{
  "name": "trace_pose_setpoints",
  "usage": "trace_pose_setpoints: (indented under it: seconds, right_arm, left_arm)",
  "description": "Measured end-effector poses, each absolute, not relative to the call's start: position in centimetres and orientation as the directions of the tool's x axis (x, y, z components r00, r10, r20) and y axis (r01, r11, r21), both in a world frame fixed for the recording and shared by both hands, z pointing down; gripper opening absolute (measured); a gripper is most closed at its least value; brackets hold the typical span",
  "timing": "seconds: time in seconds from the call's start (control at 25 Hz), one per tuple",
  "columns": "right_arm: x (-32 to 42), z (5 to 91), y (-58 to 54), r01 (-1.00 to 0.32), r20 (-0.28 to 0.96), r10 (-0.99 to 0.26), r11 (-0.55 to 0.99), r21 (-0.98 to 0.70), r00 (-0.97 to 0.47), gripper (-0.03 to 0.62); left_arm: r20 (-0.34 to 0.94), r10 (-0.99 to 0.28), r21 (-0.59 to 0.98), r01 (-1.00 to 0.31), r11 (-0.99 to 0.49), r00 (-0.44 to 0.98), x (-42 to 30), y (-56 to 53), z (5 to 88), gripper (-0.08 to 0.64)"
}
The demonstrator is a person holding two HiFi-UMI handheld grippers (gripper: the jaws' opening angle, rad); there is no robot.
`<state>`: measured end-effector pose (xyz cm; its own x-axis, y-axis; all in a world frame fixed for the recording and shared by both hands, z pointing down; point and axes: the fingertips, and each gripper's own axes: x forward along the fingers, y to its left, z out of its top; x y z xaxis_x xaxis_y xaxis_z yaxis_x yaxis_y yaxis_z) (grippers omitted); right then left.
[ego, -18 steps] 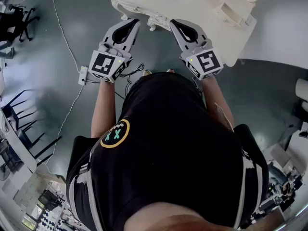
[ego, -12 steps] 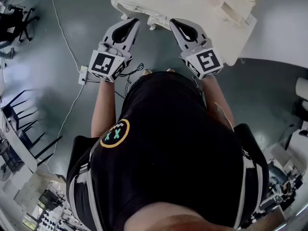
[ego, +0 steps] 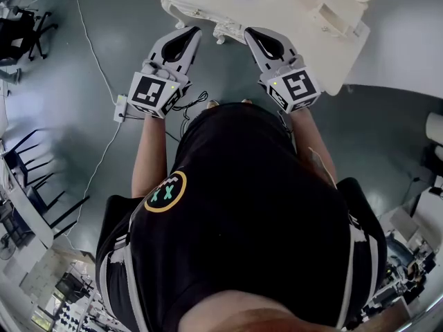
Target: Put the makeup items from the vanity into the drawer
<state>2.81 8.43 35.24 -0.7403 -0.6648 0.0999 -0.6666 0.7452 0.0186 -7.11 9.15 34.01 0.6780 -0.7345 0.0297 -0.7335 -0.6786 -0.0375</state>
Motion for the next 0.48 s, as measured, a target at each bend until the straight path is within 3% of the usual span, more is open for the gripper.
trace_pose_setpoints:
  seconds: [0.24, 0.48]
  right_arm:
    - [2.83, 35.09, 8.55, -0.663, 0.089, -0.661, 0.748, 0.011, -0.745, 0.021]
    - [2.52, 35.32, 8.77, -0.655, 0.098, -0.652, 0.756, 0.002, -0.752, 0.068]
  left_arm:
    - [0.03, -0.735, -0.035, -0.734, -0.678, 0.678, -7.09, 9.29, 34.06, 0.02]
    - [0.031, -0.733, -0.025, -0.733, -0.68, 0.68, -7.14, 9.39, 34.14, 0.02]
